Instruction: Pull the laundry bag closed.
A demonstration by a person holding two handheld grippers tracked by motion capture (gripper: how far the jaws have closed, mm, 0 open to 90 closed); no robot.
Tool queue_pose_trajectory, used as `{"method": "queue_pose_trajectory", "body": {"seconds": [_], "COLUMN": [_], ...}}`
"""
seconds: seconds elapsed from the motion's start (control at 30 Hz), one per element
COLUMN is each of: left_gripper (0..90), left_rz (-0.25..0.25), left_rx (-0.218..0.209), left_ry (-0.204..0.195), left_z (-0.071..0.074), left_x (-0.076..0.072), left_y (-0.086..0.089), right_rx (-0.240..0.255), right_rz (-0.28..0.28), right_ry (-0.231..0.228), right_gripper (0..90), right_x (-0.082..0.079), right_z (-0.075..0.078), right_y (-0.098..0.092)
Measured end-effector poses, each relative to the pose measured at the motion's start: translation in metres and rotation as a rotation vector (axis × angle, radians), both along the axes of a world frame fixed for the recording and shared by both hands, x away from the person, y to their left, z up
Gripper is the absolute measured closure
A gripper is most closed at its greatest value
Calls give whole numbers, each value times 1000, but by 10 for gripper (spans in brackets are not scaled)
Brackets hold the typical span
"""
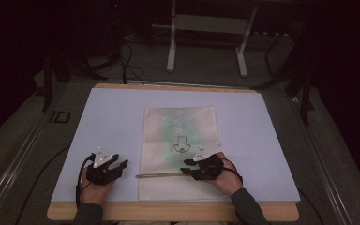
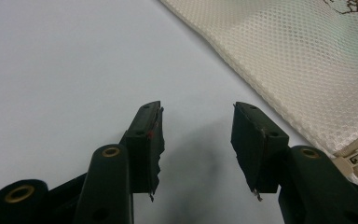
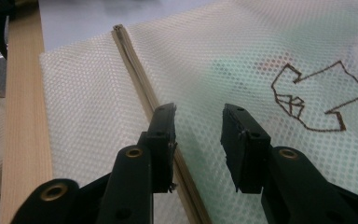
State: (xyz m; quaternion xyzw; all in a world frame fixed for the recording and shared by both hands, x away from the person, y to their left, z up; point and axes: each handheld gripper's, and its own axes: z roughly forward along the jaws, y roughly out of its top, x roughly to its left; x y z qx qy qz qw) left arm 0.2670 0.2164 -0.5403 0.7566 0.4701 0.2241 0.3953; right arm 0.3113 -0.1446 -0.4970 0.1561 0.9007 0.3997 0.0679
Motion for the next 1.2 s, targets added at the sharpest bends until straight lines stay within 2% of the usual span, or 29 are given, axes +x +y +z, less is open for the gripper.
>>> {"method": "queue_pose_trajectory", "body": {"seconds": [1.2], "left_gripper": [529], "left_rz": [-6], "left_rx": [-19], "left_ry": [4], "left_z": [0], "left_x": [1], "left_y": [2], "right_rx": [-14], "right_rz": [96], "right_ry": [-15], "right_gripper": [633], "right_x": [-2], "right_z": [11], "right_y": [44]}}
